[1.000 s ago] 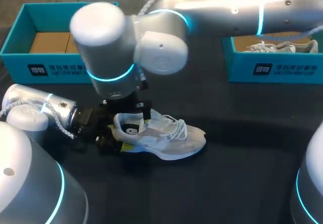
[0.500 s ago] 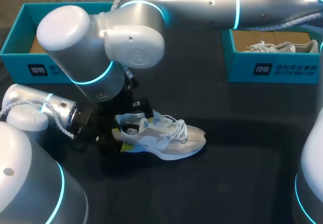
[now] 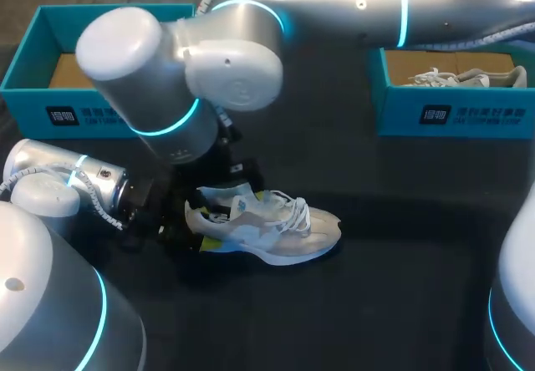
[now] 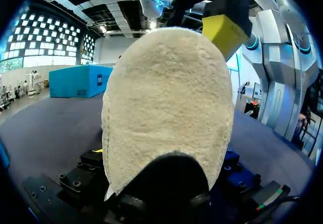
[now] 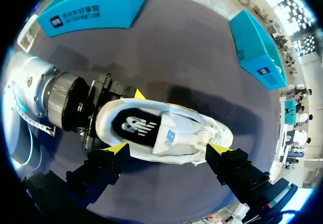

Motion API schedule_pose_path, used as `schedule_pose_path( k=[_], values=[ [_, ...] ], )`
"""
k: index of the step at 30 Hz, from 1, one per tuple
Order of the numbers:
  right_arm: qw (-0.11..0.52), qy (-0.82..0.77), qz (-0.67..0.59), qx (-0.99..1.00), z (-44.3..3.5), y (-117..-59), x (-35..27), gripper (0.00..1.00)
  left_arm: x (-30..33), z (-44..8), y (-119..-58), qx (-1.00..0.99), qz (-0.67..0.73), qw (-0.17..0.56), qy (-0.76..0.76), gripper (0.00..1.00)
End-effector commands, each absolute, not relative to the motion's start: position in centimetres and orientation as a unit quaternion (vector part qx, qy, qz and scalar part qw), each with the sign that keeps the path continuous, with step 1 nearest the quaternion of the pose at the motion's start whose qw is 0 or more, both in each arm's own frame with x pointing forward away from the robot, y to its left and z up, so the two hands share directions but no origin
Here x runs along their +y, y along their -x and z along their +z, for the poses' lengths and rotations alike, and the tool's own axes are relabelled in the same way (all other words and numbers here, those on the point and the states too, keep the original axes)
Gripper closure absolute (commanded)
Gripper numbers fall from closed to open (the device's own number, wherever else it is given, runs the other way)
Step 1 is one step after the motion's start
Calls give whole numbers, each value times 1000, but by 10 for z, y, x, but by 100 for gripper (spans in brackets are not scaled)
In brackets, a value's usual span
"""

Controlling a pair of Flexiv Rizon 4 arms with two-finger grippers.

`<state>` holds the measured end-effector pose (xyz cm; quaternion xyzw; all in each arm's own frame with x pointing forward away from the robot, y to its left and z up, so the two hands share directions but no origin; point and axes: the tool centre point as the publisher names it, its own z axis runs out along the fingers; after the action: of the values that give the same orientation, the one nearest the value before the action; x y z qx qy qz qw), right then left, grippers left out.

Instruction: Take the shoe out of the shoebox, open the shoe tongue, remove and reinsert the insole, then place the shoe into the shoebox

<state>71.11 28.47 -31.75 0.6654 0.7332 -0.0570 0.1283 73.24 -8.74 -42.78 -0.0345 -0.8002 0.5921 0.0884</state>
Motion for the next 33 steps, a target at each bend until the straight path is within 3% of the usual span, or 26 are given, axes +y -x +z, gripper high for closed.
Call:
schedule_pose_path(
  k=[1,33],
  values=[
    [135,-883,8,449,-319,-705,276,0,-88,-427,-732,-801,591,88,34,100],
    [162,-946,35,280,-340,-714,269,0,-88,-427,-732,-801,591,88,34,100]
  ],
)
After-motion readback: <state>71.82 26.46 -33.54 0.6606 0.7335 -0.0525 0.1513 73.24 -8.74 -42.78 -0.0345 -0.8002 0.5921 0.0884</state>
